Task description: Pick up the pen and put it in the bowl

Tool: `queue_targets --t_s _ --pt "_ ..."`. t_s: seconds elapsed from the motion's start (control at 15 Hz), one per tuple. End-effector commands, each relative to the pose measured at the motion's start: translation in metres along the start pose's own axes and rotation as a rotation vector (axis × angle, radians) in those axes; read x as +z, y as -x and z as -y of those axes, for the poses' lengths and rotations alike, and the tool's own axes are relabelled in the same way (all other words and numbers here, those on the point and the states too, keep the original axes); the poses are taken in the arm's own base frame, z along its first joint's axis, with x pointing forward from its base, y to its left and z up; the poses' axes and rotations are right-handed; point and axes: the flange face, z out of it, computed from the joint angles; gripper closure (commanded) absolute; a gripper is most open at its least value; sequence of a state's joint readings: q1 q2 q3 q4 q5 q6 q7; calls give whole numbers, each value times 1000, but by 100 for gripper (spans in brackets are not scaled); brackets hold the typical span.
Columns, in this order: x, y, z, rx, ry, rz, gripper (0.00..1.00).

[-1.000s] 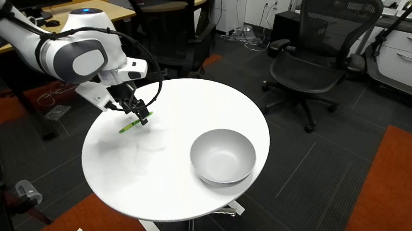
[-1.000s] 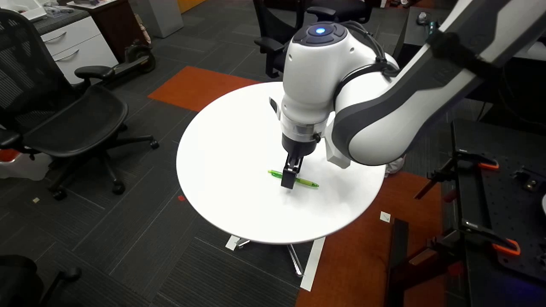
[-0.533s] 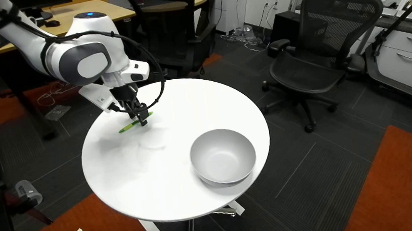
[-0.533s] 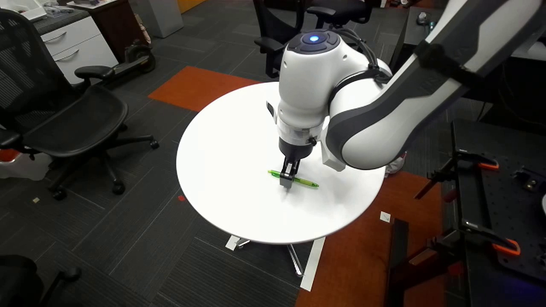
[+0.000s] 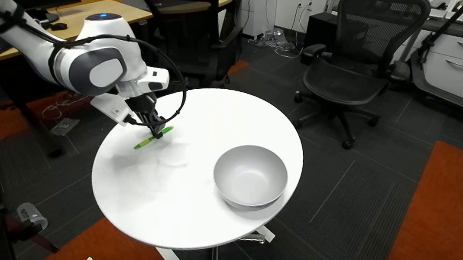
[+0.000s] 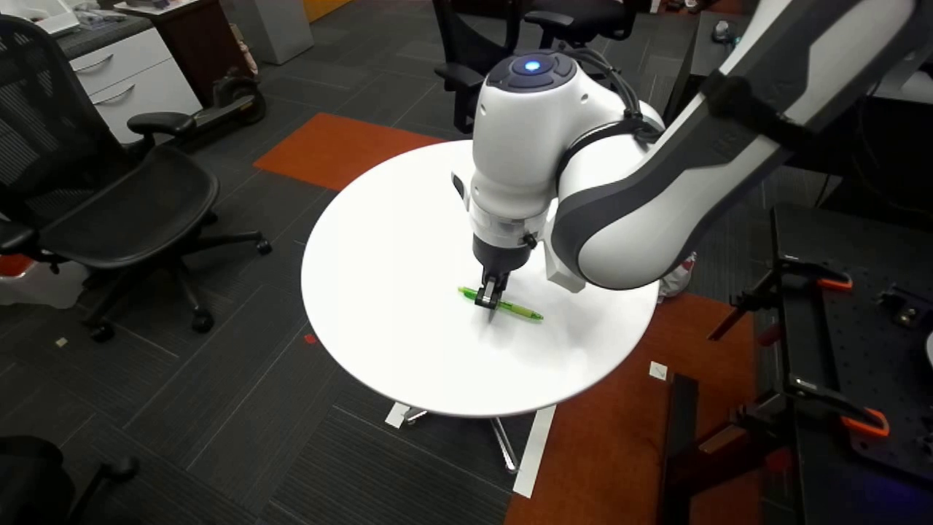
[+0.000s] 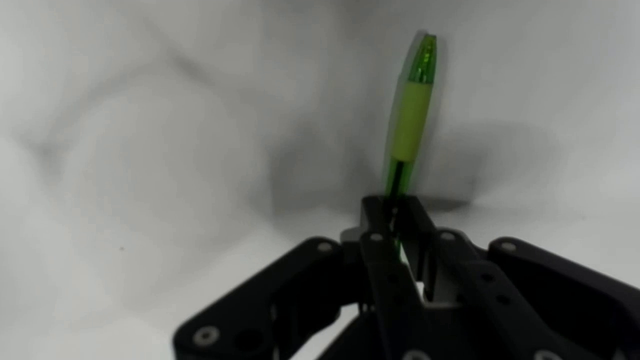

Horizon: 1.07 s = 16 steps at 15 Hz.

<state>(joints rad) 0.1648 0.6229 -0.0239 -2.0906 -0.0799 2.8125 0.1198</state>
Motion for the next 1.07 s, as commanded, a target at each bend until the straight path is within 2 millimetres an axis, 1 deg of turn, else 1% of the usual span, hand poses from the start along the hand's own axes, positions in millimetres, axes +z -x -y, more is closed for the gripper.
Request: queue_targets --t_s 0.0,0.2,0.47,0.67,0.87,1.0 --pt "-18 -5 -12 45 17 -29 97" --pt "-44 -7 -37 81 43 -61 97" --pt "-91 -14 -78 134 66 -127 97" --pt "-119 -17 -106 181 77 -176 97" --pt "-137 -17 -140 249 108 -214 97" --pt "-142 -16 -164 301 133 -224 97"
